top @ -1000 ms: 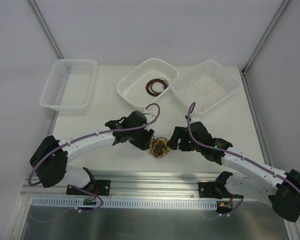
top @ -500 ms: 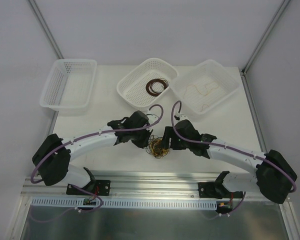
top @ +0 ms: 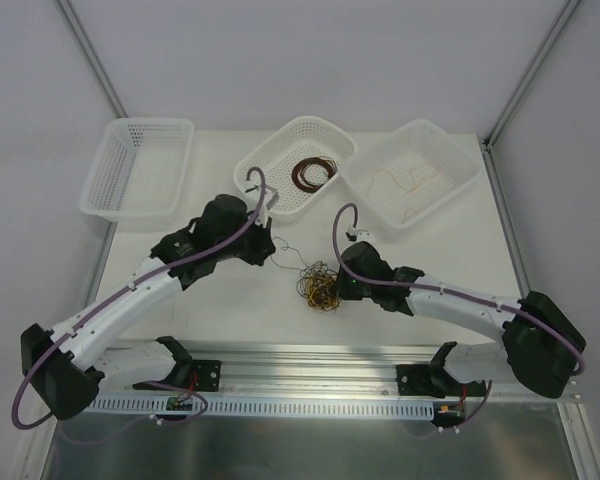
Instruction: Untangle the cables
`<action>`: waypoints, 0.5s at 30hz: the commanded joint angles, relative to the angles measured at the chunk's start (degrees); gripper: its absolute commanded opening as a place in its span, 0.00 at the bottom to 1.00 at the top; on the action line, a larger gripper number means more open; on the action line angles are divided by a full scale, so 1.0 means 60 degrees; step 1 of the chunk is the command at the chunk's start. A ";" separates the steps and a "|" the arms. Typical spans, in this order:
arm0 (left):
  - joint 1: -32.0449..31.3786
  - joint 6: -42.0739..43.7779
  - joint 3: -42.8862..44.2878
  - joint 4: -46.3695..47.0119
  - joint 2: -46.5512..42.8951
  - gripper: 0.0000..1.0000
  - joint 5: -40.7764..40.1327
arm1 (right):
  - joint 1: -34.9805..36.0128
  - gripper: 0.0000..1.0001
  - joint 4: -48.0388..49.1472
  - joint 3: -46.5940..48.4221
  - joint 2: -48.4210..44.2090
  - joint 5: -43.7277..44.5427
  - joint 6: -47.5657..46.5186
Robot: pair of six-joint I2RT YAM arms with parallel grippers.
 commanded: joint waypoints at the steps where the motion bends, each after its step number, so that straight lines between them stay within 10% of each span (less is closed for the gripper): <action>1: 0.1185 -0.0198 0.0713 -0.0972 -0.0816 0.00 -0.0496 | -0.0161 0.01 -0.1604 -0.0162 -0.1230 0.1487 -0.0097; 15: 0.5244 -0.0081 0.2794 -0.3244 -0.1330 0.00 -0.2811 | -0.2795 0.01 -0.6937 0.1037 -0.5010 0.2690 -0.1252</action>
